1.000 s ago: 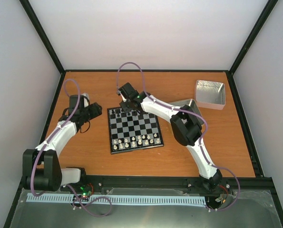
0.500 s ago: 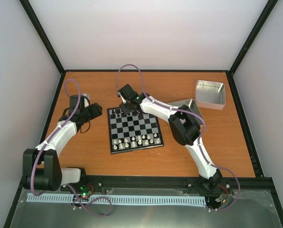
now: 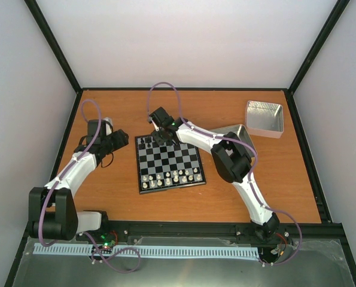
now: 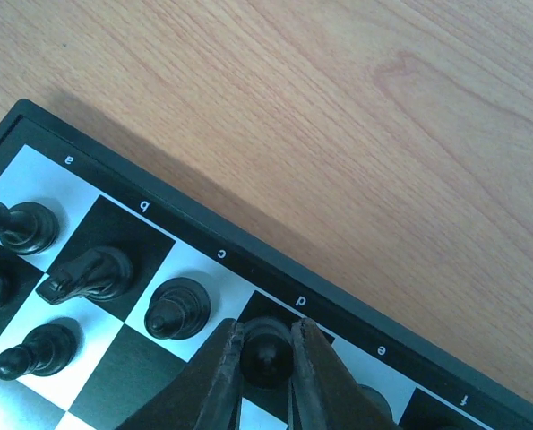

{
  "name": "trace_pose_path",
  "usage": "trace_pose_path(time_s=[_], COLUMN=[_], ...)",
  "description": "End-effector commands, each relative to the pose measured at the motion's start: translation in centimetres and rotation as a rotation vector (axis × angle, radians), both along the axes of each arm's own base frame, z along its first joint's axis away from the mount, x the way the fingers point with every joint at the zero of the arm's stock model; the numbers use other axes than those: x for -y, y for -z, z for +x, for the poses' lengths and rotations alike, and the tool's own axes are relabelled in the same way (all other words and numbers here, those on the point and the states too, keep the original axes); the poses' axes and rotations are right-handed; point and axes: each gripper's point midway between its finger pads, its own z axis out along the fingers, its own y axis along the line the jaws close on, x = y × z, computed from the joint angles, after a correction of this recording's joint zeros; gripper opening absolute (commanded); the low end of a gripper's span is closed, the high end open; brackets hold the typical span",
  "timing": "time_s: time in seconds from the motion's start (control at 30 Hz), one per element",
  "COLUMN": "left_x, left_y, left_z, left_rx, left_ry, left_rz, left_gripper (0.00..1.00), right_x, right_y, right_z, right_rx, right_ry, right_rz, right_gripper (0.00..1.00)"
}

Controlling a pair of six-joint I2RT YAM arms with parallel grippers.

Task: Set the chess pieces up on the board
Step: Place the chess piece on the chessboard, then pick up the chess piece from the storage box.

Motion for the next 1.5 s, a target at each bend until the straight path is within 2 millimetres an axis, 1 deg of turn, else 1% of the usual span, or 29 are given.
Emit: trace_pose_path(time_s=[0.0,0.1,0.2,0.27,0.33,0.43,0.5,0.6,0.63,0.7,0.73,0.8,0.87,0.97,1.0,1.07,1.13,1.17,1.2,1.27,1.33,1.4,1.47], left_x=[0.0,0.1,0.1,0.1,0.1,0.0,0.0,0.2,0.2,0.2,0.2,0.2,0.3,0.2,0.2,0.3,0.3,0.4,0.4,0.4,0.5,0.4,0.4], left_y=[-0.1,-0.1,-0.1,0.0,-0.1,-0.4,-0.6,-0.9,-0.9,-1.0,-1.0,-1.1,-0.8,0.0,0.3,0.2,0.5,0.5,0.7,0.9,1.2,1.6,1.8], left_z=[0.2,0.2,0.2,0.2,0.2,0.4,0.5,0.8,0.9,1.0,1.0,1.1,1.1,1.0,1.0,1.5,1.6,1.7,1.7,1.7,1.7,1.7,1.7], left_rx=[0.006,0.008,0.009,0.007,0.007,0.017,0.024,0.035,0.039,0.043,0.044,0.051,0.048,0.029,0.021,0.039,0.034,0.033,0.029,0.023,0.016,0.007,0.003], left_ry=[0.008,0.011,0.011,0.01,0.01,0.008,0.007,0.022,0.027,0.034,0.039,0.049,0.058,0.058,0.057,0.055,0.052,0.053,0.055,0.057,0.058,0.059,0.059], left_rz=[-0.001,-0.005,-0.006,-0.005,-0.004,-0.001,0.0,-0.002,0.0,0.01,0.014,0.022,0.029,0.034,0.033,0.028,0.023,0.02,0.018,0.017,0.017,0.021,0.023], left_gripper=[0.62,0.62,0.62,0.62,0.62,0.62,0.62,0.62,0.62,0.63,0.64,0.66,0.66,0.67,0.67,0.67,0.67,0.67,0.67,0.67,0.67,0.67,0.67], right_x=[0.6,0.4,0.4,0.5,0.2,-0.2,-0.2,0.7,1.3,3.5,4.8,7.7,10.8,15.8,17.6,21.2,24.2,25.4,26.2,27.0,27.2,27.3,27.6], right_y=[-0.2,-0.3,-0.1,-0.7,-2.1,-5.1,-7.1,-9.7,-10.4,-11.3,-12.0,-12.3,-12.3,-11.5,-11.1,-9.9,-8.6,-8.0,-7.4,-6.2,-4.8,-3.8,-2.9], right_z=[0.4,0.3,0.3,0.4,0.6,0.9,1.1,1.6,1.8,2.2,2.3,2.1,1.2,-1.1,-1.8,-3.6,-5.2,-6.0,-6.8,-8.1,-9.4,-10.1,-10.7], right_rx=[0.023,0.02,0.012,0.018,0.022,0.044,0.072,0.096,0.098,0.083,0.073,0.028,-0.03,-0.123,-0.155,-0.229,-0.307,-0.336,-0.367,-0.415,-0.467,-0.499,-0.525], right_ry=[0.02,0.015,0.016,0.031,0.035,0.045,0.061,0.113,0.139,0.216,0.252,0.318,0.368,0.437,0.469,0.535,0.584,0.597,0.601,0.577,0.553,0.537,0.53], right_rz=[-0.017,-0.011,-0.012,-0.007,0.021,0.062,0.087,0.108,0.115,0.12,0.125,0.124,0.115,0.089,0.076,0.037,-0.019,-0.057,-0.094,-0.158,-0.19,-0.203,-0.23], right_gripper=[0.16,0.18,0.23,0.26,0.27,0.3,0.32,0.35,0.35,0.38,0.38,0.4,0.42,0.46,0.48,0.53,0.56,0.59,0.61,0.68,0.74,0.81,0.85])
